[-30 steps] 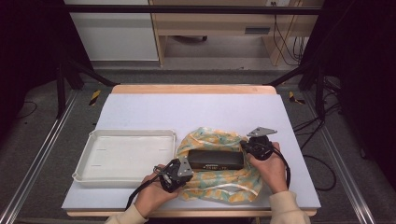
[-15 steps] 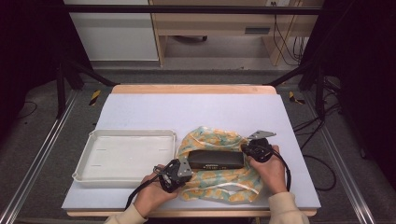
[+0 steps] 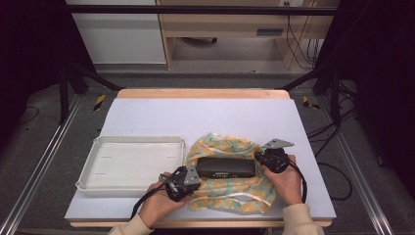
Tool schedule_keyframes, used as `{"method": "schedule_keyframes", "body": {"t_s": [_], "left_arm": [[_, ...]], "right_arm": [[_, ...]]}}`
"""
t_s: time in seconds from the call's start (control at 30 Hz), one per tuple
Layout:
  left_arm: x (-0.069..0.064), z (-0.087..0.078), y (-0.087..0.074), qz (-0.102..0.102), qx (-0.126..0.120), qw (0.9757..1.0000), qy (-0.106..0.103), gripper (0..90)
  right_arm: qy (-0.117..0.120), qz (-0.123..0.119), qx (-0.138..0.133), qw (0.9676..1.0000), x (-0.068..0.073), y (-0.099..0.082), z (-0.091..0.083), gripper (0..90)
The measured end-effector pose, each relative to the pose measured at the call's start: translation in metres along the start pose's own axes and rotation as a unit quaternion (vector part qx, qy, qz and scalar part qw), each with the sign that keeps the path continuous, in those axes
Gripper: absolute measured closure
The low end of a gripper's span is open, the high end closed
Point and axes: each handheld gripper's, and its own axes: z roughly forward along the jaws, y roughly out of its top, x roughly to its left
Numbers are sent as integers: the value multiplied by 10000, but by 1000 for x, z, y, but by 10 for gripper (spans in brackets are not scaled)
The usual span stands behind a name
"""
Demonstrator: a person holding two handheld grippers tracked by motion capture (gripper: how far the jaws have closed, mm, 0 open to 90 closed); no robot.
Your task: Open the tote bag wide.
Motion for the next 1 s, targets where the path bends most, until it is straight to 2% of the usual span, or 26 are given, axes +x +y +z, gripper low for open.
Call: {"method": "schedule_keyframes", "body": {"t_s": [0.17, 0.23, 0.27, 0.33, 0.47, 0.6, 0.67, 0.77, 0.83, 0.93, 1.0], "left_arm": [[2, -15, 6, -66, -329, 9994, -70, 888], [2, -18, 8, -182, -512, 9983, -223, 881], [2, -22, 8, -258, -529, 9980, -218, 875], [3, -27, 10, -359, -723, 9965, -236, 846], [6, -39, 13, -452, -956, 9943, -112, 724], [12, -49, 15, -535, -1093, 9926, 17, 576], [16, -53, 15, -598, -1141, 9916, 95, 514], [22, -58, 14, -685, -1131, 9910, 220, 405], [27, -60, 11, -756, -1136, 9902, 285, 354], [37, -61, 5, -919, -1048, 9894, 401, 270], [44, -62, 2, -1010, -1023, 9887, 431, 239]], "right_arm": [[-70, -15, -469, 9989, 7, 5, -26, 870], [-110, -46, -604, 9981, 9, 7, -34, 866], [-109, -52, -670, 9977, 11, 8, -39, 861], [-114, -77, -765, 9970, 15, 10, -45, 846], [-19, -198, -722, 9972, 24, 12, -55, 798], [-130, -325, -648, 9973, 29, 17, -65, 662], [-153, -292, -541, 9980, 28, 19, -67, 570], [-194, -347, -408, 9984, 24, 24, -70, 448], [-111, -293, -333, 9990, 22, 28, -71, 370], [-29, -321, -204, 9993, 20, 34, -73, 286], [26, -328, -140, 9994, 20, 37, -74, 264]]}}
